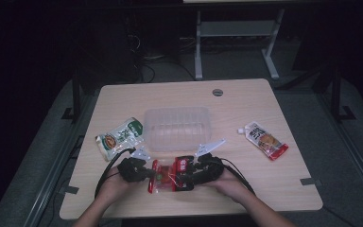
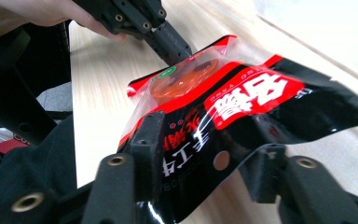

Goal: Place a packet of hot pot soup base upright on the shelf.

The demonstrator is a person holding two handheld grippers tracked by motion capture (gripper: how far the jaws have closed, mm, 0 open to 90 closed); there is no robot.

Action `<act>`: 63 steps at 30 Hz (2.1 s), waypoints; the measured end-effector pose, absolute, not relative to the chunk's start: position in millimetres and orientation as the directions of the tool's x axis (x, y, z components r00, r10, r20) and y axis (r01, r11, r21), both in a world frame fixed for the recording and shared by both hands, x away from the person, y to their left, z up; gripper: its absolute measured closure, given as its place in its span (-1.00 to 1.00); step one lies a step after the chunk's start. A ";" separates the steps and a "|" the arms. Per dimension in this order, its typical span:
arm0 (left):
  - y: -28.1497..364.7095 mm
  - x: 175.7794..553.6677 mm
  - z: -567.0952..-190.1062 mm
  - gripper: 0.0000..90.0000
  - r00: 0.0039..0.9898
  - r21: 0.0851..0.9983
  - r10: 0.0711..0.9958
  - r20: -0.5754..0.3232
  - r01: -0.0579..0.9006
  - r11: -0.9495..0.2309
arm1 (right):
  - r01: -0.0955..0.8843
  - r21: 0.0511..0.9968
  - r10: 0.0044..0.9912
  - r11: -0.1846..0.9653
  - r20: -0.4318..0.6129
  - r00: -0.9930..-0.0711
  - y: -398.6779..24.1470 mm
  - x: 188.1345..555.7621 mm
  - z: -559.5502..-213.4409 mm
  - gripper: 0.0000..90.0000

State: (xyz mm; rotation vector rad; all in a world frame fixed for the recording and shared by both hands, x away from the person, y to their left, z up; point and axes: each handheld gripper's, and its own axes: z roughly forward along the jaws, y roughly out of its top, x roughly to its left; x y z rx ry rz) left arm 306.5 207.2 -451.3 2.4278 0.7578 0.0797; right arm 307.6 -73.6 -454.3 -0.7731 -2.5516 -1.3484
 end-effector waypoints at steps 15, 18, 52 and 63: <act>206.8 305.9 -452.5 1.00 0.827 0.564 0.549 -0.123 0.513 -0.647 | 0.476 0.722 0.355 0.502 0.330 -0.875 -62.1 317.1 -449.1 0.75; 207.0 306.1 -452.6 1.00 0.828 0.565 0.547 -0.126 0.513 -0.646 | 0.470 0.718 0.350 0.513 0.325 -0.878 -61.2 317.6 -450.4 0.85; 192.8 293.2 -432.2 1.00 0.878 0.687 0.455 -0.148 0.422 -0.592 | 0.351 0.819 0.164 0.454 0.311 -0.936 -80.4 314.3 -410.0 1.00; 197.0 291.5 -430.5 0.88 0.882 0.696 0.444 -0.154 0.416 -0.585 | 0.329 0.836 0.146 0.438 0.295 -0.944 -86.3 312.2 -399.7 1.00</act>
